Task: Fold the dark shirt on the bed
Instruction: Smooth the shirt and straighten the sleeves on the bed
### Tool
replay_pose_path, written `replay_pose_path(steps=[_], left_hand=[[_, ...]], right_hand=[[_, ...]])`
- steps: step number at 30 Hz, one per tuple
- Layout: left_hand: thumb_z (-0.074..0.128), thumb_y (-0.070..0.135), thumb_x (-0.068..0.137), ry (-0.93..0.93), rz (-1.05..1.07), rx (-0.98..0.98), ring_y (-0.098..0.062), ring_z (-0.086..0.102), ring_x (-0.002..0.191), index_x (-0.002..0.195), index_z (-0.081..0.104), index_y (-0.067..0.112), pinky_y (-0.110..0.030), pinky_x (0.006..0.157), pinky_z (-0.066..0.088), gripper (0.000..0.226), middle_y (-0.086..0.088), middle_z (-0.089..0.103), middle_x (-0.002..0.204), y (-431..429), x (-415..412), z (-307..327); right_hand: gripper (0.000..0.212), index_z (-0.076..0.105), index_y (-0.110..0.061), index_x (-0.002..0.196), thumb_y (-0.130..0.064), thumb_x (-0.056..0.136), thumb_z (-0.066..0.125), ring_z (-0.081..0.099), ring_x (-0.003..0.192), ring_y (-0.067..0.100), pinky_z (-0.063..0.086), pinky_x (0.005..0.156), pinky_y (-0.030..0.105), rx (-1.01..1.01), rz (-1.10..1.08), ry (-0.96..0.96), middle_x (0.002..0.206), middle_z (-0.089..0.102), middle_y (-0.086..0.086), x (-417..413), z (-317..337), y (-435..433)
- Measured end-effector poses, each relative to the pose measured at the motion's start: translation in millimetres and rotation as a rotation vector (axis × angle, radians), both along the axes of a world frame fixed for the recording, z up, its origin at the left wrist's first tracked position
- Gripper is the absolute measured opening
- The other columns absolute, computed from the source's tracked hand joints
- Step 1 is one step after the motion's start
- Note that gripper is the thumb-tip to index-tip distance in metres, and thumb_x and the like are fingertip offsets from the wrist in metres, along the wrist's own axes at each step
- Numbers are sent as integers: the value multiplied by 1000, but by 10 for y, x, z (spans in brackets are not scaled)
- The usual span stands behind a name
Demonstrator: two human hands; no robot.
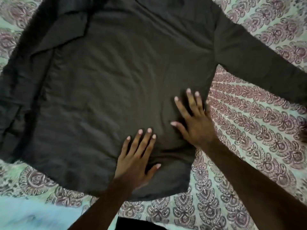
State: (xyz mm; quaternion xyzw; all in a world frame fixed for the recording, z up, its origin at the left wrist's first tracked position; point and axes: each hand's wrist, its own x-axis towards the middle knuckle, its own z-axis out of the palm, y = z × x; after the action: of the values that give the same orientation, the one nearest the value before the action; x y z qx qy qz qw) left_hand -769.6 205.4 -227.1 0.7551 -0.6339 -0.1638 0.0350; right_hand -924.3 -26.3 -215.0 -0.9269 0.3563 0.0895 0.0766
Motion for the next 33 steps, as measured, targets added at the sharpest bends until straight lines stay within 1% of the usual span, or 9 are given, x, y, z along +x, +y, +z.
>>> replay_pose_path(steps=[6, 11, 13, 16, 18, 25, 29, 31, 33], left_hand=[[60, 59, 90, 6, -83, -64, -32, 40, 145, 151, 48, 21, -58, 112, 34, 72, -7, 41, 160, 493, -300, 27], [52, 53, 95, 50, -385, 25, -33, 22, 156, 160, 32, 27, -55, 119, 25, 72, 1, 21, 171, 836, -460, 83], [54, 47, 95, 24, -397, 23, -33, 31, 153, 156, 40, 28, -53, 115, 31, 65, 2, 29, 168, 908, -509, 97], [59, 29, 88, -10, -362, -105, -34, 63, 115, 121, 65, 21, -44, 88, 47, 34, -6, 63, 134, 834, -608, 122], [56, 21, 82, -10, -402, -187, -30, 64, 90, 98, 66, 18, -38, 75, 45, 20, -8, 67, 108, 716, -625, 133], [61, 14, 80, 176, -629, -200, -25, 58, 82, 90, 65, 18, -37, 72, 46, 11, -4, 61, 94, 661, -401, 161], [61, 13, 91, 318, -215, -372, -31, 64, 78, 89, 70, 14, -42, 73, 52, 10, -5, 68, 90, 617, -136, 365], [58, 21, 93, 183, -2, -365, -34, 64, 96, 109, 70, 13, -46, 82, 52, 21, -8, 69, 113, 517, 115, 422], [53, 39, 93, 6, 89, -174, -37, 52, 129, 138, 57, 17, -50, 100, 43, 50, -10, 51, 149, 447, 449, 371]], right_hand=[[77, 15, -34, 165, -72, 99, 31, 6, 160, 34, 13, 125, 63, 0, 23, -7, 174, 4, 8, 228, -169, 72], [71, 18, -36, 164, -69, 102, 27, 4, 160, 31, 13, 125, 60, 22, 152, -4, 174, 4, 7, -393, -70, 820], [67, 16, -41, 163, -67, 103, 29, 0, 161, 30, 11, 126, 58, 54, 173, 22, 174, 0, 4, -668, -29, 1092], [64, 11, -45, 163, -66, 105, 28, -3, 161, 31, 11, 126, 59, 112, 72, 50, 174, -7, 1, -866, 43, 1300], [64, 10, -44, 163, -64, 105, 26, -3, 160, 32, 10, 127, 60, 138, -28, 6, 174, -7, 1, -843, 110, 1292], [63, 21, -43, 162, -63, 104, 34, -2, 161, 32, 12, 125, 62, 77, -88, -144, 174, 0, 6, -242, 163, 1158], [64, 20, -49, 160, -68, 101, 33, 1, 160, 33, 14, 124, 62, 79, -4, -46, 174, 2, 4, -313, -35, 1642], [63, 17, -45, 162, -66, 104, 30, 1, 161, 32, 14, 124, 60, 62, -70, -16, 174, 3, 3, -531, -52, 2027], [63, 17, -41, 163, -64, 105, 30, 1, 161, 30, 18, 123, 60, 70, -139, 4, 174, 4, 2, -740, 7, 2389]])
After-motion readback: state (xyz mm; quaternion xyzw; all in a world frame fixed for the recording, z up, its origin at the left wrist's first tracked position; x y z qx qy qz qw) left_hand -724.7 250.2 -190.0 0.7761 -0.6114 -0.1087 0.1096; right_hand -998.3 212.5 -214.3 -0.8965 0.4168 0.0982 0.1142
